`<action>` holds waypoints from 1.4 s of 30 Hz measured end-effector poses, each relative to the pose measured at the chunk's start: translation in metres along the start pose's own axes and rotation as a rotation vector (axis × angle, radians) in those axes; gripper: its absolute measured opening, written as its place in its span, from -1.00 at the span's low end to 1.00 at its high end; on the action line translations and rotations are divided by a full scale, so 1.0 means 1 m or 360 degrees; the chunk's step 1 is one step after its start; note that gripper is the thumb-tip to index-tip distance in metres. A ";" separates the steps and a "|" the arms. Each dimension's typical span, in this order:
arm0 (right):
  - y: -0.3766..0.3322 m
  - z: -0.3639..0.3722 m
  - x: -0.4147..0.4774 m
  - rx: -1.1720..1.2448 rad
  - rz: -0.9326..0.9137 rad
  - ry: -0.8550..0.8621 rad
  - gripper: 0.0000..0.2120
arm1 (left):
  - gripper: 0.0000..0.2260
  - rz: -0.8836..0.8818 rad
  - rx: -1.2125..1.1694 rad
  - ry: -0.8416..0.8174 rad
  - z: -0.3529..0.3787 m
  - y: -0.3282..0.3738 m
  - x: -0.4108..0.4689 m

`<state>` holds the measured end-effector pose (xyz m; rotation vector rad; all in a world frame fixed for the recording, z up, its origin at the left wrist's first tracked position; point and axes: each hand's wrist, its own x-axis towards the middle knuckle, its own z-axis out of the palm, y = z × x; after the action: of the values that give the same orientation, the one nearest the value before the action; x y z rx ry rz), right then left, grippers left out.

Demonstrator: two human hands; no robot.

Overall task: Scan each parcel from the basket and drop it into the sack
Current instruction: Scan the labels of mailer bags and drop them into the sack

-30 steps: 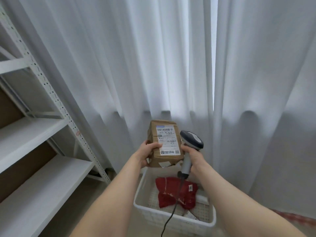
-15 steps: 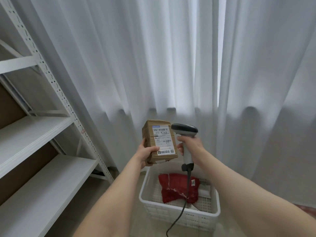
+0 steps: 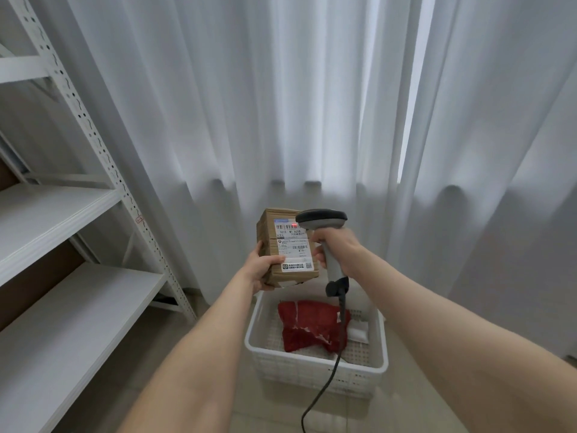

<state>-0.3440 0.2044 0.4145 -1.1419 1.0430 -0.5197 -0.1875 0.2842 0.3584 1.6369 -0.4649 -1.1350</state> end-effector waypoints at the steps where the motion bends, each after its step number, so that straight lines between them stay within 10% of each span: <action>1: -0.001 0.001 0.000 -0.0003 -0.0002 -0.0007 -0.84 | -0.46 -0.0001 -0.0010 0.0002 -0.001 0.000 0.001; 42: -0.016 0.007 -0.005 -0.0183 0.0015 -0.0071 -0.79 | -0.48 -0.0078 -0.0063 0.0025 -0.011 -0.002 0.005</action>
<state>-0.3374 0.2055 0.4315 -1.2441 1.0497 -0.4293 -0.1766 0.2871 0.3543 1.6297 -0.3918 -1.1597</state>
